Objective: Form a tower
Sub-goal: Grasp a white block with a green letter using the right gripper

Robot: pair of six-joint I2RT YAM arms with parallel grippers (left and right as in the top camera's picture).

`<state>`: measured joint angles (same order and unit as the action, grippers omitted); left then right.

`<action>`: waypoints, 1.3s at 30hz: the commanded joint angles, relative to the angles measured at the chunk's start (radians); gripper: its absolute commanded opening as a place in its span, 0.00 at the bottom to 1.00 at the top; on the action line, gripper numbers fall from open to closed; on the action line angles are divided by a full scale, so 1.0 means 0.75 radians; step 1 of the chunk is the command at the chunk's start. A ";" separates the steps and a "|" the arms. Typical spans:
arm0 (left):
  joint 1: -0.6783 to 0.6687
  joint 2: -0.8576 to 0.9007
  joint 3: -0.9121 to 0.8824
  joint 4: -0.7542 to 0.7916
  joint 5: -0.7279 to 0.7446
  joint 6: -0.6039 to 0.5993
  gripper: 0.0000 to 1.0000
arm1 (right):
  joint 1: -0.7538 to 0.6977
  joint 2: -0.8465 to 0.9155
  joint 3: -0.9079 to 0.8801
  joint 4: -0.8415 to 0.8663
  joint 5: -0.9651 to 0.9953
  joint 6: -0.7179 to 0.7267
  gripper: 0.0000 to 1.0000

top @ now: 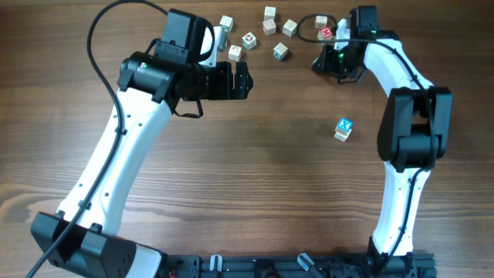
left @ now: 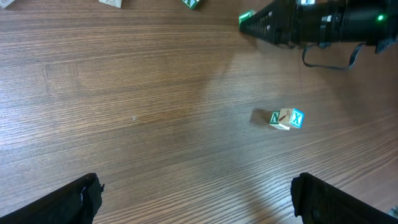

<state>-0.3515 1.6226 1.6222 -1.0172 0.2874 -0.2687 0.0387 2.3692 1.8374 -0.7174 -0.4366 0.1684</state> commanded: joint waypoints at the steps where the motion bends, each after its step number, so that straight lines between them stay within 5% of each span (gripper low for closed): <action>1: -0.005 0.004 -0.004 0.000 0.020 -0.007 1.00 | 0.004 0.001 -0.108 -0.022 -0.130 -0.066 0.34; 6: -0.005 0.004 -0.004 0.000 0.020 -0.007 1.00 | -0.038 0.002 -0.174 -0.027 -0.086 -0.039 0.69; 11: -0.005 0.004 -0.004 0.000 0.020 -0.007 1.00 | -0.071 0.002 -0.174 -0.027 0.081 0.111 0.72; 18: -0.005 0.004 -0.004 0.000 0.020 -0.006 1.00 | -0.041 0.000 0.007 -0.106 0.074 -0.030 0.68; 19: -0.005 0.004 -0.004 0.000 0.020 -0.007 1.00 | -0.024 -0.001 0.086 -0.149 0.080 -0.129 0.73; 21: -0.005 0.004 -0.004 0.000 0.020 -0.007 1.00 | 0.003 -0.001 0.216 -0.214 0.130 -0.285 0.99; 26: -0.005 0.004 -0.004 0.001 0.020 -0.006 1.00 | 0.030 -0.015 0.378 -0.213 0.091 -0.657 1.00; 29: -0.005 0.004 -0.004 0.000 0.020 -0.007 1.00 | 0.055 0.001 0.373 -0.382 0.110 -1.173 0.98; 39: -0.005 0.004 -0.004 0.000 0.020 -0.006 1.00 | 0.106 0.086 0.357 -0.392 0.143 -1.375 0.91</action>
<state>-0.3515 1.6226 1.6222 -1.0168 0.2874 -0.2687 0.0921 2.3775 2.1117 -1.0100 -0.3134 -0.7921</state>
